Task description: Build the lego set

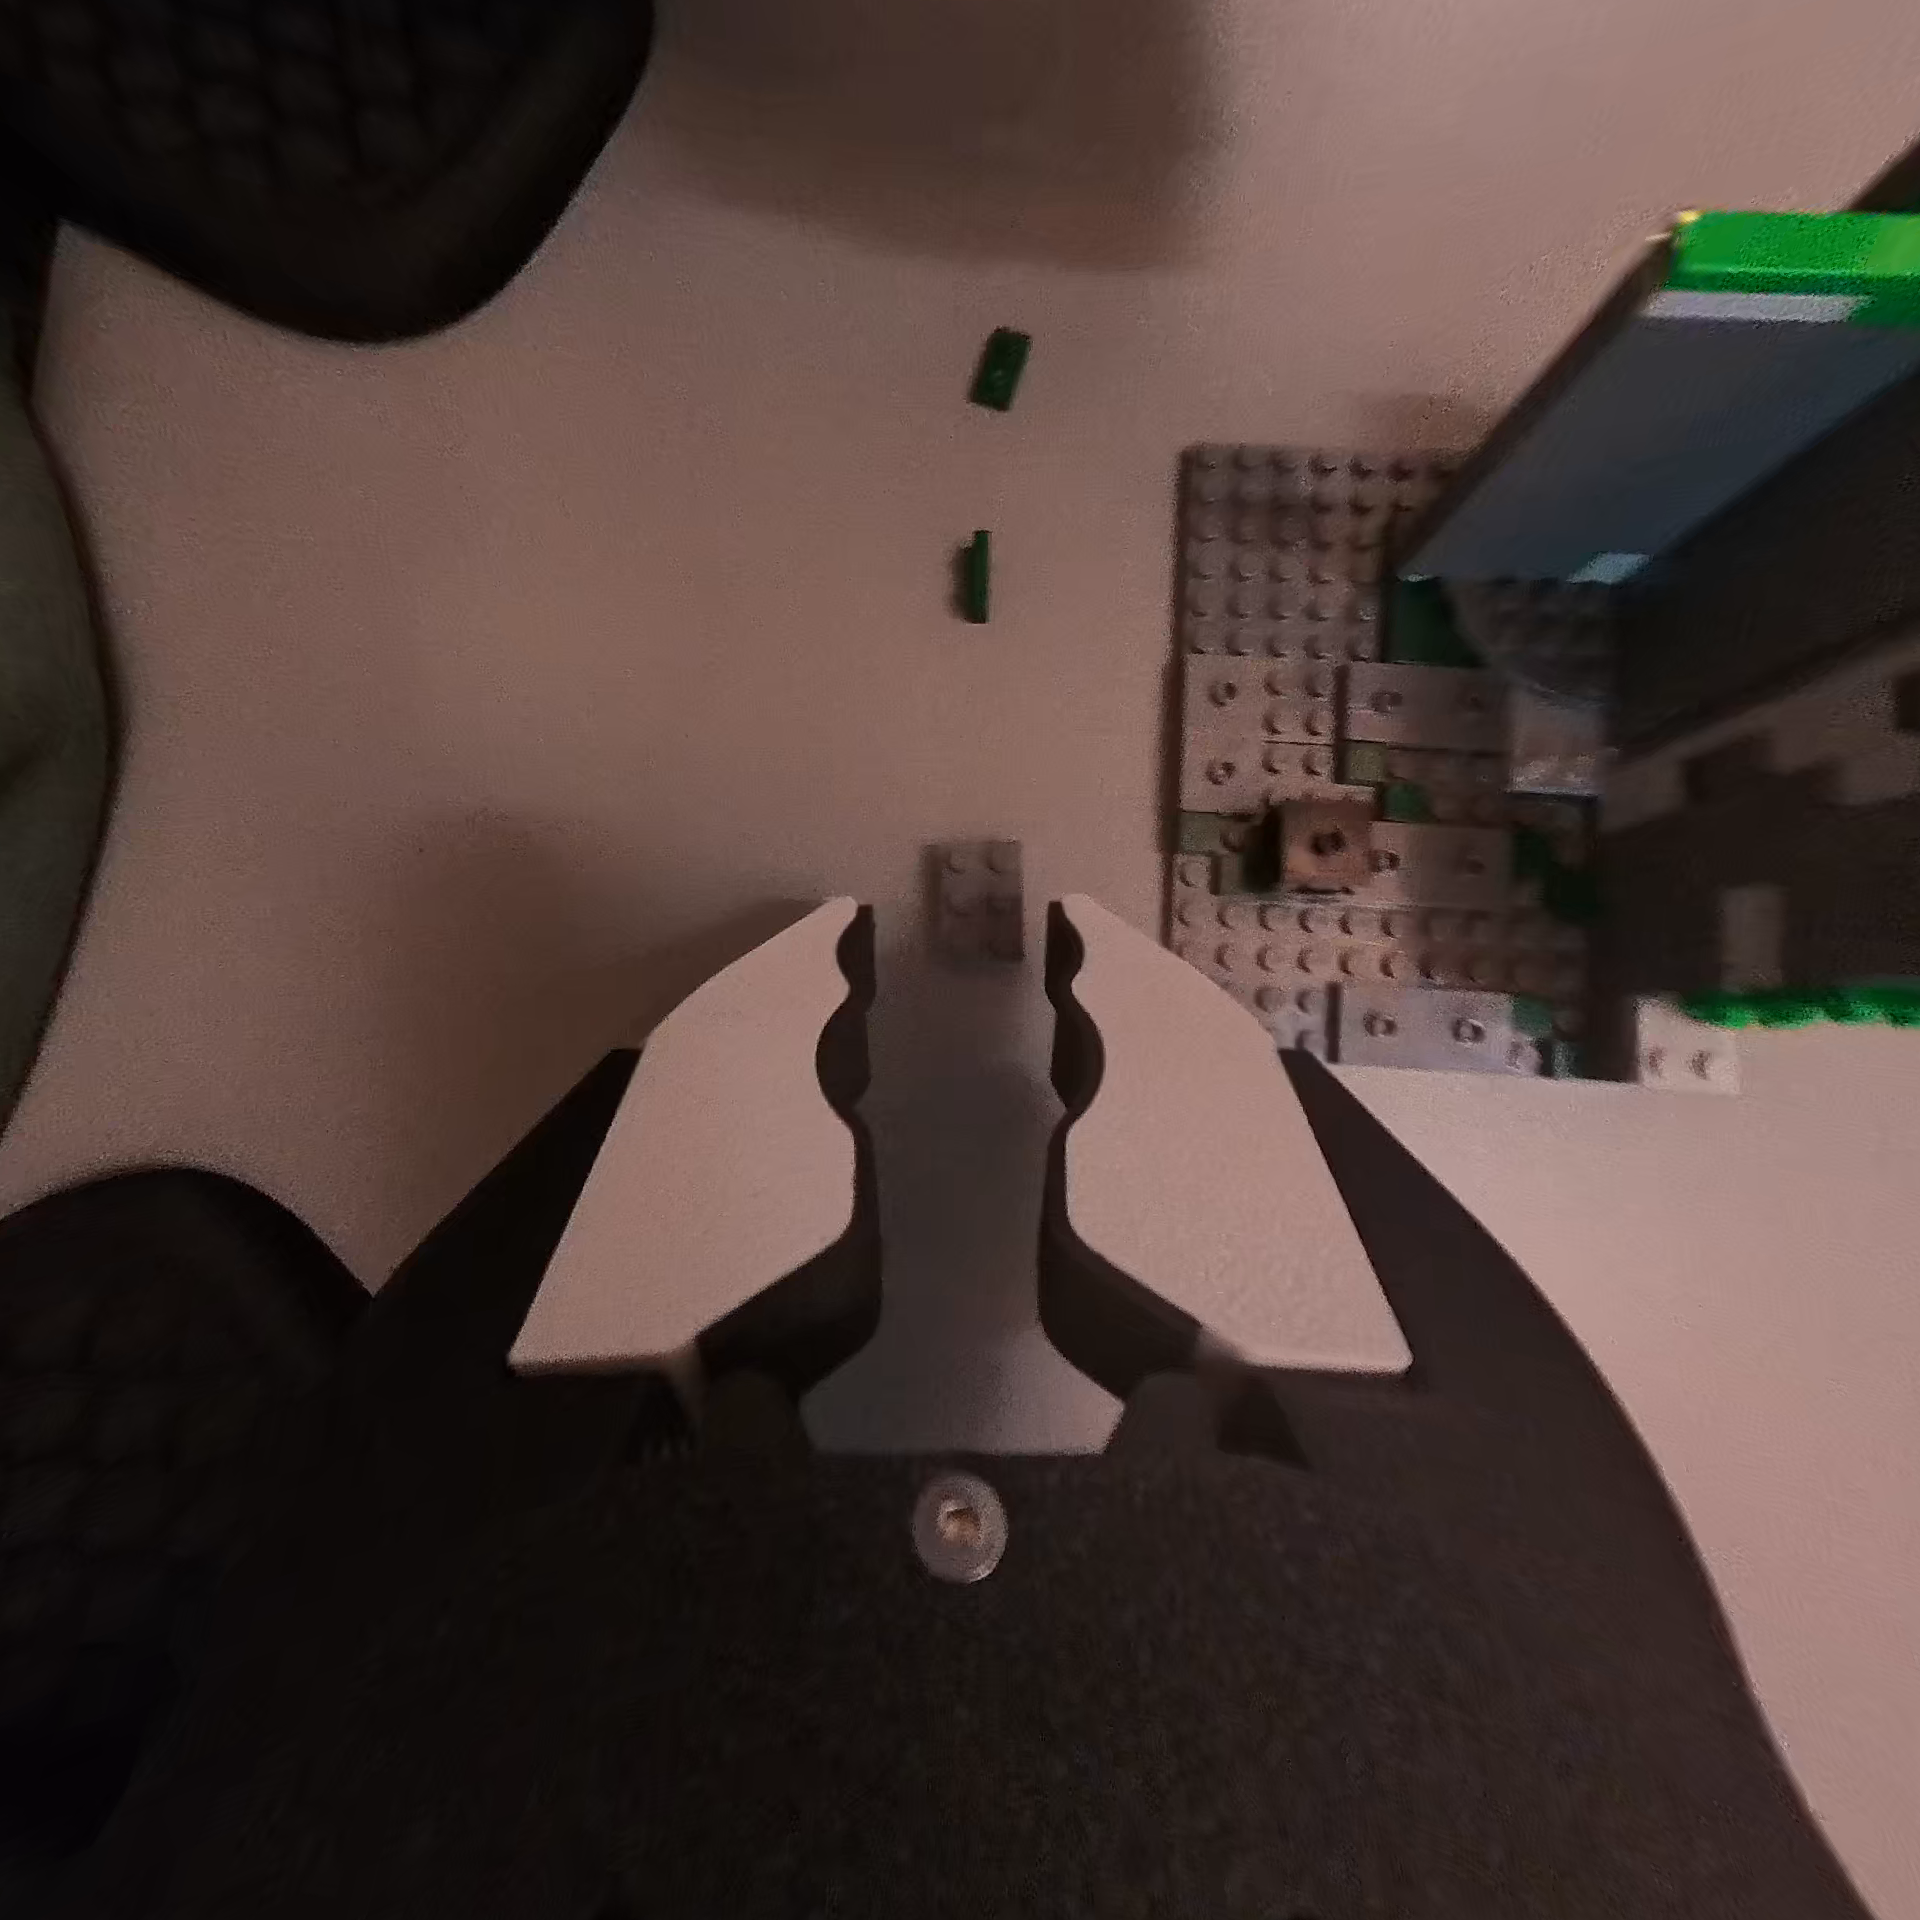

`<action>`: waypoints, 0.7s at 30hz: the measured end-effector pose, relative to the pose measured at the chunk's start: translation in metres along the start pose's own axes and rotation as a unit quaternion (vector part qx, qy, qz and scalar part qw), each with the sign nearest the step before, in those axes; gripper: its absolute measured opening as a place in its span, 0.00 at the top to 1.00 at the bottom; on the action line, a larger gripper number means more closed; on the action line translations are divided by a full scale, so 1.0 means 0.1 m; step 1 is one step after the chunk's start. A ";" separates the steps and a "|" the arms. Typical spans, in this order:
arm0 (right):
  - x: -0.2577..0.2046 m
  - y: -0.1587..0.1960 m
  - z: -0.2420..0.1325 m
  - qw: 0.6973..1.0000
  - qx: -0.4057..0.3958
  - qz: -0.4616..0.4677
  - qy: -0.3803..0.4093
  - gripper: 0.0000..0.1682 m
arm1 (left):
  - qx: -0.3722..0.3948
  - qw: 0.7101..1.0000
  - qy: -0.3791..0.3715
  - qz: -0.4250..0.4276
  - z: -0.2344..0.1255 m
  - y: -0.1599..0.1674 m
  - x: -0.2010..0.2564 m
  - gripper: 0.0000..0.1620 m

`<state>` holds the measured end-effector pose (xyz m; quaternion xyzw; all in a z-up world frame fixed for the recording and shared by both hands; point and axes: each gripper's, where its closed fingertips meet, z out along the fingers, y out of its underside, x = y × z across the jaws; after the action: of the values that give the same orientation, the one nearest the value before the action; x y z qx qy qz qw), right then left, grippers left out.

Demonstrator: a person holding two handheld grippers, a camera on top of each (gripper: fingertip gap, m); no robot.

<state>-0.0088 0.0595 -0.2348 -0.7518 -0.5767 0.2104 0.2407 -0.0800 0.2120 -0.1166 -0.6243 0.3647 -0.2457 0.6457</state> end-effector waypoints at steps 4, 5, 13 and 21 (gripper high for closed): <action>0.00 0.06 0.16 0.999 -0.046 -0.011 0.015 0.83 | -0.003 1.000 0.007 0.009 0.00 0.00 0.03 1.00; 0.00 0.06 0.18 0.999 -0.049 -0.011 0.015 0.84 | -0.004 1.000 0.009 0.009 0.00 0.00 0.04 1.00; -0.03 -0.08 0.19 0.999 -0.023 -0.026 0.019 0.91 | -0.085 0.975 0.202 0.022 -0.10 0.10 0.59 1.00; -0.15 -0.12 0.26 0.998 -0.035 -0.043 0.005 0.90 | -0.296 0.860 0.396 0.125 -0.68 0.87 1.20 0.90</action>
<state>-0.0369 0.0508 -0.2474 -0.7350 -0.6145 0.1756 0.2265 -0.0717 0.0854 -0.2191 -0.5850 0.7203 -0.2697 0.2572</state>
